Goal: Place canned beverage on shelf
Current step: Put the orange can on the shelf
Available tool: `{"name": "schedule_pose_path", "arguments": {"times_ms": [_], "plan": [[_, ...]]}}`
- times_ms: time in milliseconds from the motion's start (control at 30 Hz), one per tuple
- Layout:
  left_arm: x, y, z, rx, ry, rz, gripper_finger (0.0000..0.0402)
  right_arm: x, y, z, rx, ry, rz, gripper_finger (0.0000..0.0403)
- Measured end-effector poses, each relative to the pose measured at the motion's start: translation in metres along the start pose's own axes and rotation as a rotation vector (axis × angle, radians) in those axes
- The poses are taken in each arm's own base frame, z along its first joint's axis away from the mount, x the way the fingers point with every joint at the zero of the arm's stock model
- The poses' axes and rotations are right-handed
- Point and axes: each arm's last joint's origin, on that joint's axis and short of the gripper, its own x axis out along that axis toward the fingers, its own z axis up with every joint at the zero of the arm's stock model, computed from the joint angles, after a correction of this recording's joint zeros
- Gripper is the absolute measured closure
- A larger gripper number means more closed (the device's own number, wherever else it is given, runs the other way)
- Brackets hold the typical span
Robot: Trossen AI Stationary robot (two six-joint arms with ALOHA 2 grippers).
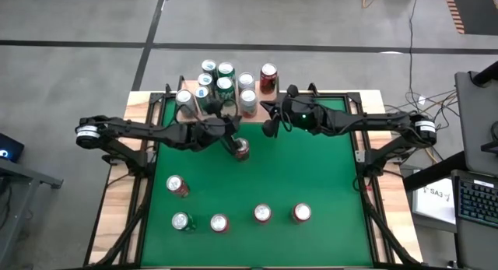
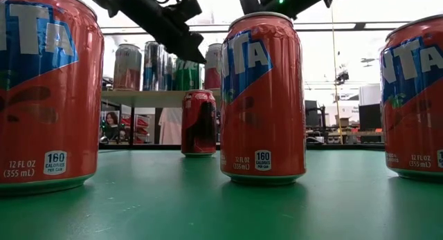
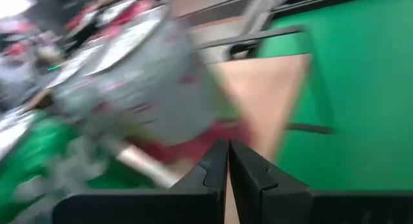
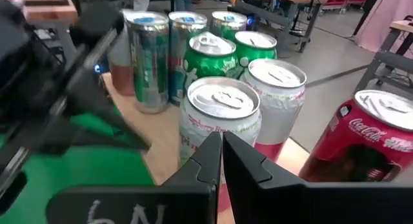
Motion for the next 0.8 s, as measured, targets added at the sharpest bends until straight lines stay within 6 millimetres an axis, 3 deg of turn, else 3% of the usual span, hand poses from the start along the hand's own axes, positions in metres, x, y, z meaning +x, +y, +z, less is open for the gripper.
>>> {"name": "schedule_pose_path", "arguments": {"times_ms": [133, 800], "plan": [[0.000, -0.004, 0.002, 0.002, -0.054, -0.138, 0.0402, -0.010, 0.005, 0.007, 0.020, -0.028, 0.025, 0.0394], [0.002, -0.002, 0.003, 0.058, -0.063, -0.093, 0.0402, 0.012, -0.001, -0.012, 0.078, 0.047, -0.069, 0.0394]]}}
